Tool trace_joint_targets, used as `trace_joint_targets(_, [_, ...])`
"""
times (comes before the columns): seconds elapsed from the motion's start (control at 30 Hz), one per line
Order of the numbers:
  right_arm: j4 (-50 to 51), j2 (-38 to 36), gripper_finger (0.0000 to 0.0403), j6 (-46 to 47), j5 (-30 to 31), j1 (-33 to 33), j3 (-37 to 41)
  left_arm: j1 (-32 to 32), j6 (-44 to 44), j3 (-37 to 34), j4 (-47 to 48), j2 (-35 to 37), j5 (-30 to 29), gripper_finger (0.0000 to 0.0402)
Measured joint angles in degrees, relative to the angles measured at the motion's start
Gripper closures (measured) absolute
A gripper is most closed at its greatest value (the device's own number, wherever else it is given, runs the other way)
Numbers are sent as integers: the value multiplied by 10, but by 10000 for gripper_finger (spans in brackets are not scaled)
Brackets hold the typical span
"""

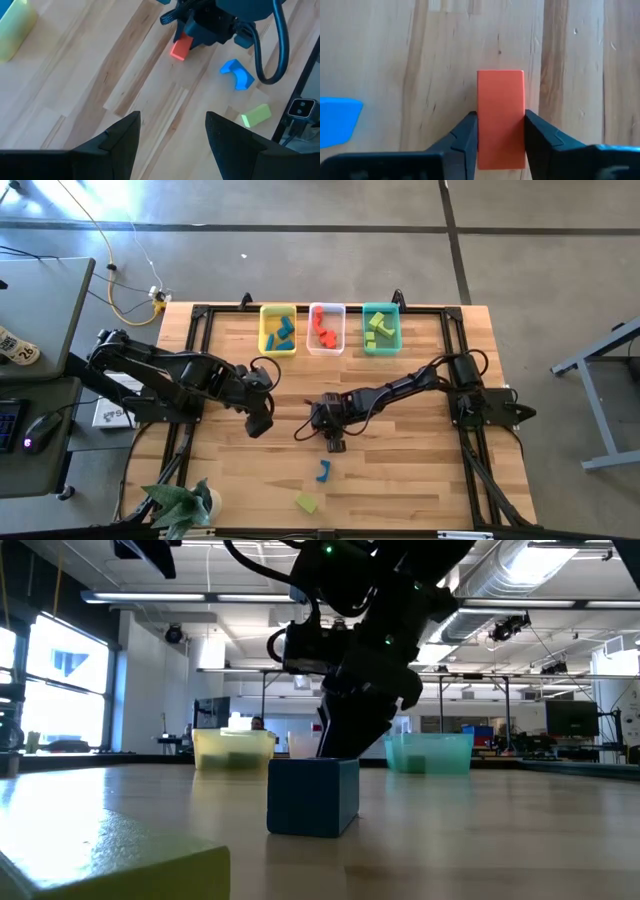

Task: Sort & place blocks by color
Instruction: Put the orange block into the transparent bin

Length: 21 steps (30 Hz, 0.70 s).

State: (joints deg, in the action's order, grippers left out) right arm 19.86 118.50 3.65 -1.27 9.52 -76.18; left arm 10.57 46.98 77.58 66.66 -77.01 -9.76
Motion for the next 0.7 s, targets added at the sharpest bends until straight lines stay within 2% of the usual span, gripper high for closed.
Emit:
trace_joint_targets(0.03, [0, 0, 303, 4, -2, -1, 0, 0, 0, 0, -2, 0, 0, 188])
trace_joint_targets(0.4, [12, -29, 304, -10, -33, -36, 4, 0, 0, 0, -4, 0, 0, 188])
trace_joint_targets(0.7, [-9, -97, 304, -46, 17, -122, 2, 0, 21, 0, -8, 0, -1, 188])
